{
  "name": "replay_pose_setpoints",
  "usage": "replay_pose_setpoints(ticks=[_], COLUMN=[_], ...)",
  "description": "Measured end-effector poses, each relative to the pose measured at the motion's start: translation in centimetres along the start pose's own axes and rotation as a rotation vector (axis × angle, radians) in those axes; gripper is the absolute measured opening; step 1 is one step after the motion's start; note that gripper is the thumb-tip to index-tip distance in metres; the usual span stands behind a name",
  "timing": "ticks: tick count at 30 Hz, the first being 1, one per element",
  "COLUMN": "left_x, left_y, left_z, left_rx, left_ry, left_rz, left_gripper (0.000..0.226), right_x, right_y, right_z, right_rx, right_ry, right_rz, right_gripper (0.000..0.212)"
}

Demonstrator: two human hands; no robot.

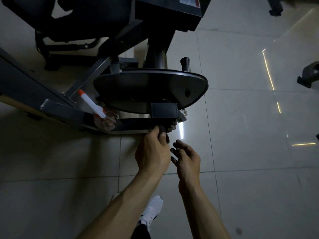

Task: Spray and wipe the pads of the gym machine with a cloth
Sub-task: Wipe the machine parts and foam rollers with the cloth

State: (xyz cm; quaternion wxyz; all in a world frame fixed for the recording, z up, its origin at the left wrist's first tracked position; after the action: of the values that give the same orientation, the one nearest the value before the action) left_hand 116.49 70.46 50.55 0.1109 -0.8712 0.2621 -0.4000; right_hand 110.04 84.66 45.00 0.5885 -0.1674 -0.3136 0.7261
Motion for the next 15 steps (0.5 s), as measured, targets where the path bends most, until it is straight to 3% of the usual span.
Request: replay_pose_setpoints(ticks=[6,10,15], left_x=[-0.3,-1.0,-1.8], left_y=[0.1,-2.2,-3.6], left_z=[-0.7,-2.6,-3.3], left_rx=[0.007,-0.214,-0.367], left_ry=[-0.002,0.179,0.088], left_rz=[-0.024,0.021,0.136], left_gripper=[0.02,0.028,0.041], right_x=[0.5,-0.5,-2.5], right_y=[-1.0,-2.0,-3.3], right_z=[1.0,2.6,2.4], right_rx=[0.022,0.015,-0.247], right_ry=[0.005,0.072,0.616], right_rz=[0.018,0.138,0.335], right_gripper=[0.029,0.028,0.042])
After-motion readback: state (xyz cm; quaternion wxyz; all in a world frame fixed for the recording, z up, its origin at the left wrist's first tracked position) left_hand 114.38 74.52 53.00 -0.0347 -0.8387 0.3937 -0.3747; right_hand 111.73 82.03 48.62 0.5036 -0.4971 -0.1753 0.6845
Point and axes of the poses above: each hand's wrist, its own y-axis towards the middle knuckle, its own x-axis out of the back of the hand, z = x × y, the point moved 8 cm from there along y, towards the middle knuckle, and after that the axes turned 4 degrees about -z, right-handed, at the moved point
